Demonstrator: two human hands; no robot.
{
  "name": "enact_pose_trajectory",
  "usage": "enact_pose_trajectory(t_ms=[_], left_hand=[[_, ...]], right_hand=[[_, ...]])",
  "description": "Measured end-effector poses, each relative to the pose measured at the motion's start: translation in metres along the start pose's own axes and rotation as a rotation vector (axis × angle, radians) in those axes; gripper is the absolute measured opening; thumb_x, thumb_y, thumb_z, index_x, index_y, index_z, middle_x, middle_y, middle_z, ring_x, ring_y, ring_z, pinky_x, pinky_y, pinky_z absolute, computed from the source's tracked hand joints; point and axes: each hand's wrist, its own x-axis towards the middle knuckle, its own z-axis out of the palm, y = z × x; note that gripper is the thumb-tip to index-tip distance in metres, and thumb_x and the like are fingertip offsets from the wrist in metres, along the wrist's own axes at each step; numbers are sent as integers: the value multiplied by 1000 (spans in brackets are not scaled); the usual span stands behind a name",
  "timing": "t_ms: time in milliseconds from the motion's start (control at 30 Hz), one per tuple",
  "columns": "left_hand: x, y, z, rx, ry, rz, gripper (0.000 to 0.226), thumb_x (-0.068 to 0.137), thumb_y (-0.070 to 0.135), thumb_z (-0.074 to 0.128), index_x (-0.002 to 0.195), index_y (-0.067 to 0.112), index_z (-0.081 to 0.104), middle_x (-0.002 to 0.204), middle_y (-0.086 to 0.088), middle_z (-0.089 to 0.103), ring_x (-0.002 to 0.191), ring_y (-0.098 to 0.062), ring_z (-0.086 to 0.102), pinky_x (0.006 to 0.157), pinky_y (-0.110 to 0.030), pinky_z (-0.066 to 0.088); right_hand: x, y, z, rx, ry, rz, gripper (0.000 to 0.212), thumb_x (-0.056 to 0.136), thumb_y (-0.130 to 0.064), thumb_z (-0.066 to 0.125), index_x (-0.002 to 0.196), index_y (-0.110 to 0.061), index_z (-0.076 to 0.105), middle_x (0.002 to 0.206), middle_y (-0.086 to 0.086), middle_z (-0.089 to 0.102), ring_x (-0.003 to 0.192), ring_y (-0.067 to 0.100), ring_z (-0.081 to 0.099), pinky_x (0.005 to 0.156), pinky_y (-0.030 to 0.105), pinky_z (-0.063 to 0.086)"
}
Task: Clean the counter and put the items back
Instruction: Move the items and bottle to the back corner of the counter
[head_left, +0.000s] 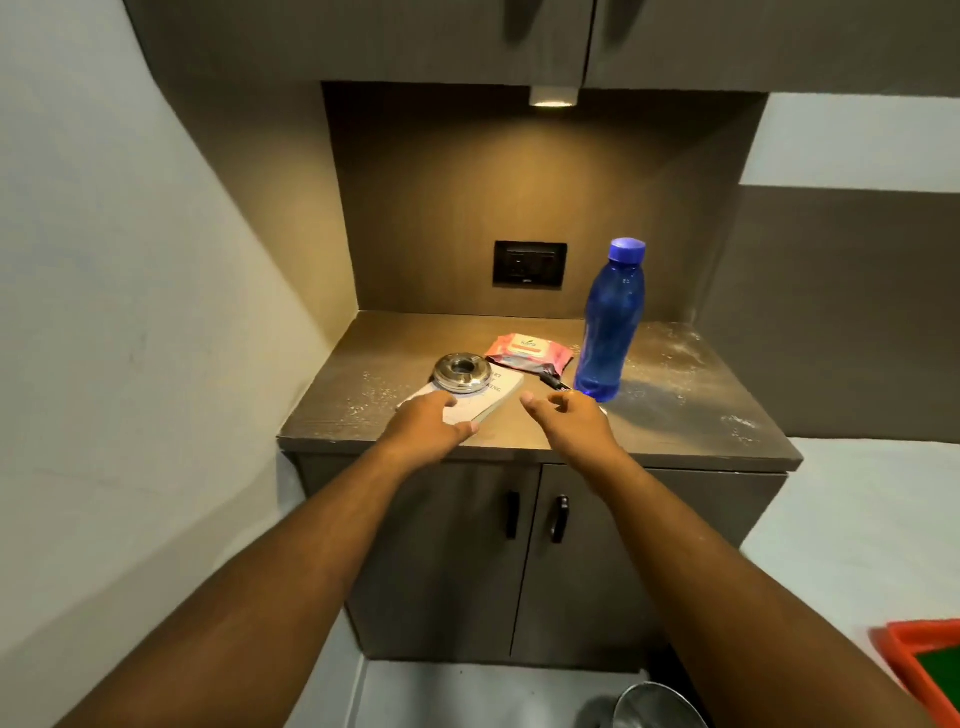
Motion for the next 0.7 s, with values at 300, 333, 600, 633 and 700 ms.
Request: enact_pose_trajectory(t_ms=[300, 333, 600, 633, 700], left_hand=[[69, -33, 10, 93, 27, -140, 63, 70, 47, 77, 122, 20, 53, 123, -6, 61, 105, -25, 58, 87, -42, 52], [76, -34, 10, 103, 11, -157, 64, 69, 49, 77, 121, 20, 53, 122, -6, 61, 104, -25, 58, 87, -43, 53], [113, -38, 22, 195, -71, -190, 90, 53, 67, 76, 127, 25, 47, 125, -5, 55, 109, -26, 52, 91, -45, 48], [116, -39, 25, 218, -90, -189, 95, 51, 70, 75, 129, 25, 44, 127, -5, 53, 111, -27, 50, 93, -47, 47], [121, -40, 29, 297, -122, -182, 103, 48, 76, 72, 132, 23, 41, 132, -7, 51, 118, -29, 47, 96, -50, 44]], right_hand=[[108, -8, 49, -299, -80, -180, 60, 84, -42, 71, 132, -12, 52, 130, 11, 61, 107, 21, 57, 75, 32, 49], [117, -6, 54, -338, -86, -206, 54, 83, -39, 72, 127, -13, 56, 126, 10, 64, 101, 18, 56, 70, 29, 46], [176, -4, 95, -684, -163, -268, 74, 76, -57, 72, 135, -25, 43, 132, 12, 51, 120, 31, 48, 96, 45, 45], [181, -5, 99, -714, -153, -269, 74, 74, -61, 71, 133, -25, 44, 130, 12, 52, 118, 31, 49, 94, 44, 46], [188, -6, 106, -783, -126, -263, 78, 71, -68, 68, 131, -25, 45, 127, 12, 53, 116, 31, 48, 92, 43, 45]])
